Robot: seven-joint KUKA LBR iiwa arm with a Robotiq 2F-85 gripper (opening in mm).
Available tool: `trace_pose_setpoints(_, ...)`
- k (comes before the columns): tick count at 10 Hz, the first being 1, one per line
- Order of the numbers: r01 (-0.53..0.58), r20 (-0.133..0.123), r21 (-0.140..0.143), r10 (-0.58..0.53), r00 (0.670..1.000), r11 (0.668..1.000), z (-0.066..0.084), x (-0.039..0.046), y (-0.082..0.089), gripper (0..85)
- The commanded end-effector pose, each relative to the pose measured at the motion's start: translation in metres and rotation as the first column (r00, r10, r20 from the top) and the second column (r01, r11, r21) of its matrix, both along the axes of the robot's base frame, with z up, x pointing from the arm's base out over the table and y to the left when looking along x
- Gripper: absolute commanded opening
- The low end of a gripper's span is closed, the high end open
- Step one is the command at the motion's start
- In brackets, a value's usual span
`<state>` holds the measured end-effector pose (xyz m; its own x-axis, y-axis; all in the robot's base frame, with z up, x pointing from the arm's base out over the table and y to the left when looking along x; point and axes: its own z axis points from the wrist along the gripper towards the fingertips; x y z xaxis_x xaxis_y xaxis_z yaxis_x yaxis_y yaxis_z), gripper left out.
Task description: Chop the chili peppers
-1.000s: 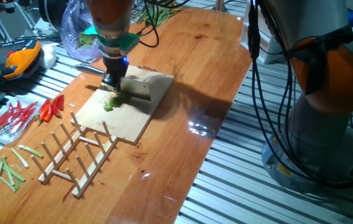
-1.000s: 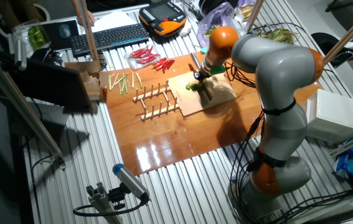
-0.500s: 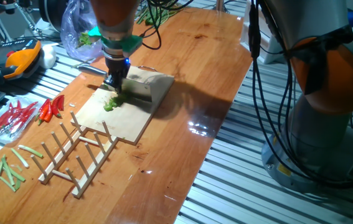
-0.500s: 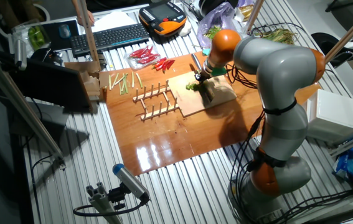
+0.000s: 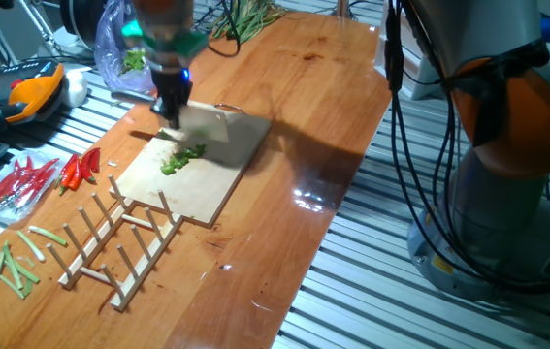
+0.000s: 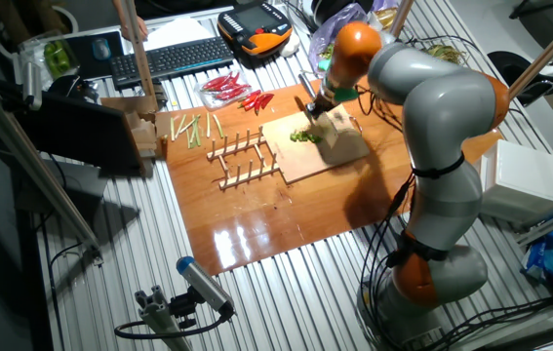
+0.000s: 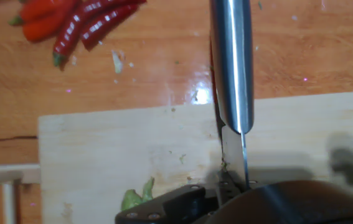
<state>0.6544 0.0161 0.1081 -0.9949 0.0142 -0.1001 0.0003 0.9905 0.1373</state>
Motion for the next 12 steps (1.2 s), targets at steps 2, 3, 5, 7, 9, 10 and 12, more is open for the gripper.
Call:
trace_pose_setpoints(2, 0.051, -0.016, -0.010, -0.051, 0.999, 0.999, 0.034, -0.0042, 0.026, 0.0)
trace_pose_setpoints(3, 0.069, -0.029, -0.008, -0.069, 0.997, 0.998, 0.041, -0.0092, 0.038, 0.0)
trace_pose_setpoints(5, 0.084, -0.033, 0.003, -0.084, 0.996, 0.996, 0.039, -0.0225, 0.056, 0.0)
trace_pose_setpoints(7, 0.076, -0.045, -0.030, -0.077, 0.996, 0.997, 0.036, -0.0266, 0.060, 0.0)
trace_pose_setpoints(9, 0.063, -0.063, -0.013, -0.063, 0.996, 0.998, 0.033, -0.0249, 0.059, 0.0)
trace_pose_setpoints(10, 0.057, -0.068, -0.009, -0.058, 0.996, 0.998, 0.033, -0.0250, 0.059, 0.0)
trace_pose_setpoints(12, 0.020, -0.060, -0.050, -0.023, 0.998, 0.999, 0.033, -0.0250, 0.059, 0.0)
